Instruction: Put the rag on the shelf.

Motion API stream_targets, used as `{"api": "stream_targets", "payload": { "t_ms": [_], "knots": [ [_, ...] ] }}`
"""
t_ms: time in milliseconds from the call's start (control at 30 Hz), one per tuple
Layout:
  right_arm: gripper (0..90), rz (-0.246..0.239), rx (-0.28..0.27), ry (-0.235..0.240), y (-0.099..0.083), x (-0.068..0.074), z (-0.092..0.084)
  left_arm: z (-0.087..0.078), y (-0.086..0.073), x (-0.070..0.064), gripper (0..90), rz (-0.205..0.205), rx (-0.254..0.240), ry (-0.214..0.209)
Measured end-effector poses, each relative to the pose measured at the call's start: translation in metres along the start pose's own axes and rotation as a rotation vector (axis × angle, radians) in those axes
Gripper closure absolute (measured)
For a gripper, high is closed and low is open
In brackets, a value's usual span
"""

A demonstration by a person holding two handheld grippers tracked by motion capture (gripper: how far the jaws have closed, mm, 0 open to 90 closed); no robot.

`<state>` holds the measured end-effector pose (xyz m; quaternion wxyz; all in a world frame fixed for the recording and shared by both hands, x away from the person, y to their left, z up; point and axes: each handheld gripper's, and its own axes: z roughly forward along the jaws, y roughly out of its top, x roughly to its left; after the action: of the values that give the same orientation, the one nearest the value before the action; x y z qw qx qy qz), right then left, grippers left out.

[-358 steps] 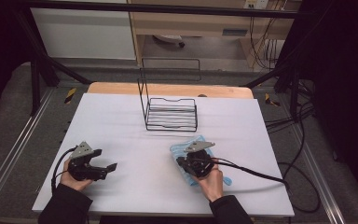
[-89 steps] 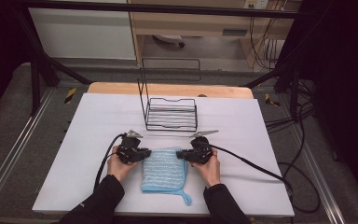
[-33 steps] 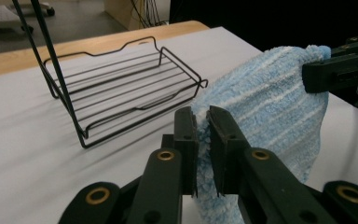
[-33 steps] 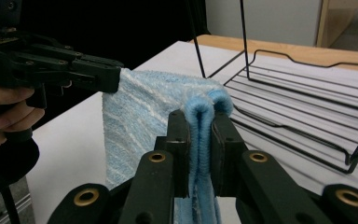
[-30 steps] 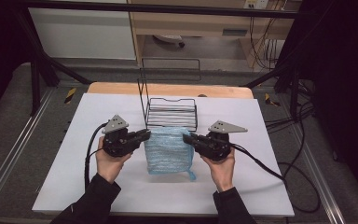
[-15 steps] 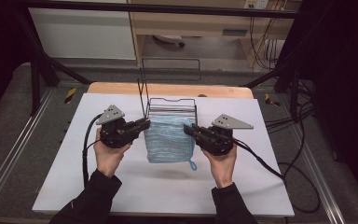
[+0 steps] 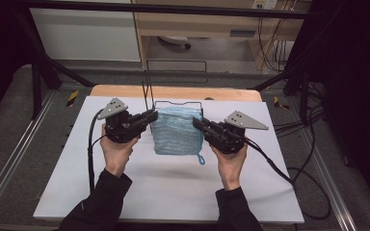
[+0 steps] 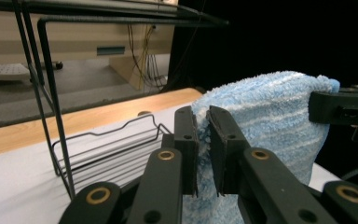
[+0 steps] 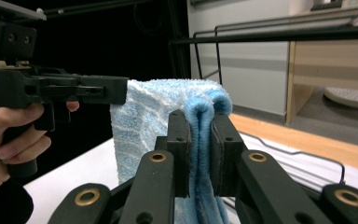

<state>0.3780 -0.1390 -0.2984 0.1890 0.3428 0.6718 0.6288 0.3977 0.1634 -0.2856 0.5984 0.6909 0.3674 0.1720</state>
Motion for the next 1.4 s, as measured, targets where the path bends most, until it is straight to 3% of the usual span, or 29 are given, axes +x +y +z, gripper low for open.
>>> {"api": "stream_targets", "payload": {
  "t_ms": [567,1400],
  "knots": [
    [81.3,-0.058,-0.083,-0.025,0.027,-0.001,0.009,0.002,0.025,0.003,81.6,-0.001,-0.121,-0.001],
    [81.4,-0.116,-0.184,-0.050,0.079,-0.002,0.014,-0.001,0.074,-0.003,81.7,0.053,-0.241,0.011]
  ]
}}
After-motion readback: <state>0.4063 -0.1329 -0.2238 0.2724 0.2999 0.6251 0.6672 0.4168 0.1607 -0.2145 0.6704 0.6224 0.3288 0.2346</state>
